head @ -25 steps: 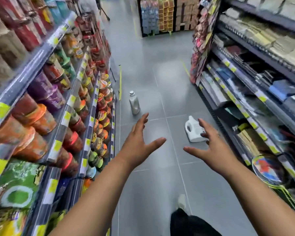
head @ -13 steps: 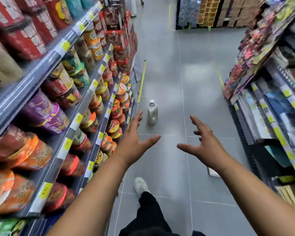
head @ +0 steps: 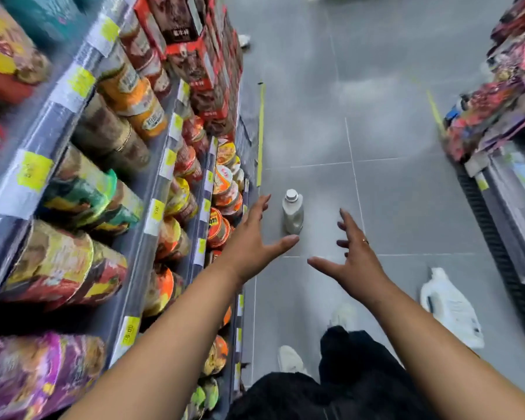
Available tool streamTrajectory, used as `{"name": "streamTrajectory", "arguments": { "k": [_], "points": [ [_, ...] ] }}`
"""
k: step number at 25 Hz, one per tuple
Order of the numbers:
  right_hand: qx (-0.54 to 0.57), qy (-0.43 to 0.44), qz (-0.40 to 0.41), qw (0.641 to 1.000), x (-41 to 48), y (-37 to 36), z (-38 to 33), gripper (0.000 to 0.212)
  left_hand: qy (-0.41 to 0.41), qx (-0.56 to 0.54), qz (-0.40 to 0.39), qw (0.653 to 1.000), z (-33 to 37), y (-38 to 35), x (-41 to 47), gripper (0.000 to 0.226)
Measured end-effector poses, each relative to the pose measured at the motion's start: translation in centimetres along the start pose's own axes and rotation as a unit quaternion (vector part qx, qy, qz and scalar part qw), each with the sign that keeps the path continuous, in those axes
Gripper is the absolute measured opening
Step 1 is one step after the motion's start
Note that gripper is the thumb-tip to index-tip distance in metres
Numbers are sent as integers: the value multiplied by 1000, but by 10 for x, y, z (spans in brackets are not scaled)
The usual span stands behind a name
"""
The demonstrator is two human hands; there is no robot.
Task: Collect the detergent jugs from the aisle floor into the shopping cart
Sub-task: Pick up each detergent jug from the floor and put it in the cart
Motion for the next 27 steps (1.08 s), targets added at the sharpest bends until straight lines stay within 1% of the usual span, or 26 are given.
{"name": "streamTrajectory", "arguments": {
  "k": [3, 5, 7, 9, 11, 15, 19, 22, 27],
  "points": [
    [13, -23, -15, 1000, 73, -20, 21, 110, 11, 17, -9, 1000, -18, -10, 79, 94],
    [6, -34, -19, 999, 117, -29, 36, 111, 14, 9, 2, 1000, -30, -17, 118, 89],
    [-3, -49, -14, 999, 167, -36, 58, 112, 25, -1, 13, 1000, -52, -33, 165, 82],
    [-11, -66, -4, 998, 211, -47, 87, 111, 32, -1, 16, 999, -79, -51, 207, 81],
    [-4, -75, 16, 997, 253, -60, 123, 110, 28, 5, 11, 1000, -109, -75, 254, 81],
    [15, -130, 27, 991, 309, -108, 198, 113, 37, -8, 30, 999, -181, -111, 332, 80],
    [45, -176, 64, 981, 357, -162, 278, 117, 36, 8, 2, 999, -270, -159, 405, 79],
    [53, -184, 81, 978, 392, -203, 327, 118, 4, 31, -31, 999, -324, -197, 448, 81],
    [53, -187, 113, 974, 451, -268, 413, 123, -71, 56, -88, 992, -404, -267, 496, 76]
  ]
}}
Point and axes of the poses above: each hand's wrist, its own x-axis towards the middle knuckle, its own y-axis out of the back of the hand, z = x × y, the point moved 8 cm from there along x, towards the middle knuckle, and after that the axes turned 3 degrees about z, right-handed, at the moved point
